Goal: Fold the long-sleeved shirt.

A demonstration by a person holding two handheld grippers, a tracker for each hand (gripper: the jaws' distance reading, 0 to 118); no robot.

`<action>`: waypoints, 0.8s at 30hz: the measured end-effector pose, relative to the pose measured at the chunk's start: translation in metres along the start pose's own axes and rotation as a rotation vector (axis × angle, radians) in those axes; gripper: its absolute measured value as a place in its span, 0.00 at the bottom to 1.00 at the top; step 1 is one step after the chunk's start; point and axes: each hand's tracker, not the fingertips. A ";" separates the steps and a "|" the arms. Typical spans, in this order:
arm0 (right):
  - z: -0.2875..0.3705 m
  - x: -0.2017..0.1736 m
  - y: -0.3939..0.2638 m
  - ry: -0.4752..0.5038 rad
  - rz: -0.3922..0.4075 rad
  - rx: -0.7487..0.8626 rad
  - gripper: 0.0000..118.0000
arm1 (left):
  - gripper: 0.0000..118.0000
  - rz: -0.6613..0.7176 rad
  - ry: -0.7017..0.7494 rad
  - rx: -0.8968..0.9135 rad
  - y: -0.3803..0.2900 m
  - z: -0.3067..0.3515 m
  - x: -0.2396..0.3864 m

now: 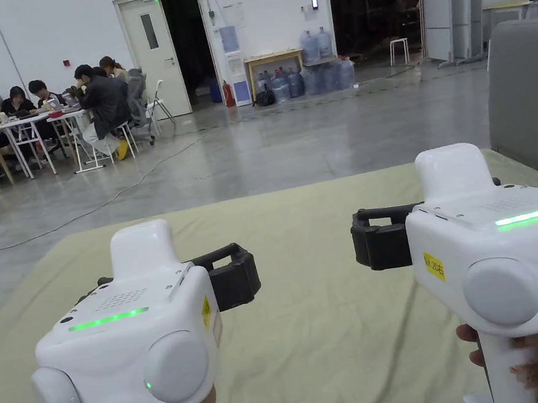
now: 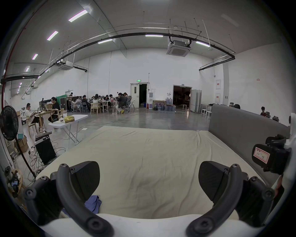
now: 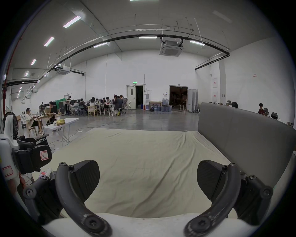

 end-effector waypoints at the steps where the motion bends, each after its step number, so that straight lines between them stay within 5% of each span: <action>1: 0.000 0.000 0.000 0.001 -0.001 -0.001 1.00 | 1.00 -0.001 0.000 0.000 0.000 0.000 0.000; 24: 0.002 -0.002 -0.001 -0.001 0.005 0.000 1.00 | 1.00 0.001 -0.009 -0.004 -0.002 0.002 0.001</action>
